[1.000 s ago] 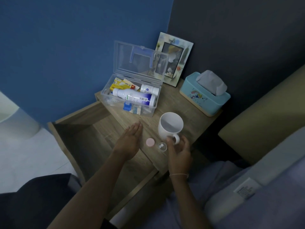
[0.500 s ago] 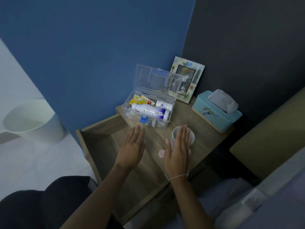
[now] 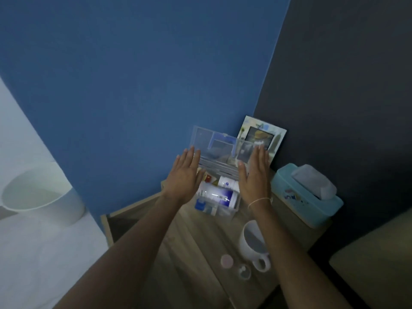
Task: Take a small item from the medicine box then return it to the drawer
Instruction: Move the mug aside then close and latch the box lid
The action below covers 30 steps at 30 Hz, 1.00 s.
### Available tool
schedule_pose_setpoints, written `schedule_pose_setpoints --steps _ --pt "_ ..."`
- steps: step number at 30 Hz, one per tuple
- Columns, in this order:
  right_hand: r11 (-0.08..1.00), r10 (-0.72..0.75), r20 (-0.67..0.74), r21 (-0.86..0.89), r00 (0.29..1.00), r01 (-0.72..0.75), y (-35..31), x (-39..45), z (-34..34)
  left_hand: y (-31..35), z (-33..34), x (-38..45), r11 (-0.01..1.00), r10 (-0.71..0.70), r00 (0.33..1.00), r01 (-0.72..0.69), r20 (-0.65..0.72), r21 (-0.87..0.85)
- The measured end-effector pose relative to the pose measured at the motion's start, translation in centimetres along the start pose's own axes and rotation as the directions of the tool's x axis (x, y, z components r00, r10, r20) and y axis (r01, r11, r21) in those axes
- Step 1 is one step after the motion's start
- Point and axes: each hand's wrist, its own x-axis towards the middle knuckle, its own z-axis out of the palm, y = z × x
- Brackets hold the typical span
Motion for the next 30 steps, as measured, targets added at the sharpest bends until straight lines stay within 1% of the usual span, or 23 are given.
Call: schedule_pose_setpoints --steps 4,8,10,12,14,16,18,22,24,26,28,30 --pt "0.994 0.104 0.077 0.032 0.992 -0.107 2.2 4.3 1.4 -1.5 0.6 4.3 0.996 -0.053 0.996 0.058 0.067 -0.063" --pt "0.973 0.197 0.132 0.093 0.972 -0.21 3.2 5.7 2.8 -2.8 1.6 7.1 0.97 -0.155 0.976 0.179 0.153 -0.163" --pt "0.961 0.228 0.122 0.131 0.966 -0.244 3.4 6.0 3.6 -3.5 2.1 8.2 0.946 -0.19 0.965 0.23 0.182 -0.23" --pt "0.953 0.239 0.076 0.172 0.968 -0.248 3.3 6.0 4.0 -3.9 2.5 9.0 0.923 -0.207 0.958 0.259 0.199 -0.283" --pt "0.935 0.248 0.021 0.258 0.969 -0.245 3.1 5.9 3.9 -4.0 2.7 9.5 0.898 -0.222 0.952 0.283 0.209 -0.337" --pt "0.907 0.272 -0.042 0.346 0.961 -0.241 3.1 5.7 3.6 -4.0 2.8 9.6 0.863 -0.241 0.951 0.302 0.195 -0.406" --pt "0.894 0.287 -0.095 0.384 0.953 -0.23 3.3 5.4 3.0 -4.0 2.6 9.3 0.812 -0.256 0.953 0.304 0.165 -0.498" --pt "0.88 0.281 -0.121 0.429 0.952 -0.205 3.1 4.0 1.9 -3.4 1.8 6.8 0.675 -0.362 0.93 0.31 0.066 -0.67" --pt "0.871 0.268 -0.095 0.448 0.959 -0.2 2.9 2.9 1.6 -3.0 1.3 5.1 0.627 -0.393 0.92 0.267 -0.001 -0.732" --pt "0.856 0.254 -0.035 0.473 0.966 -0.208 2.8 1.7 1.3 -2.8 0.9 3.5 0.628 -0.39 0.919 0.214 -0.064 -0.748" --pt "0.853 0.243 0.022 0.471 0.97 -0.225 2.6 0.5 1.2 -3.1 0.6 2.6 0.637 -0.409 0.909 0.222 -0.08 -0.738" --pt "0.898 0.192 0.058 0.391 0.98 -0.2 2.5 -0.8 1.1 -3.1 0.5 1.9 0.646 -0.42 0.906 0.255 -0.057 -0.72"
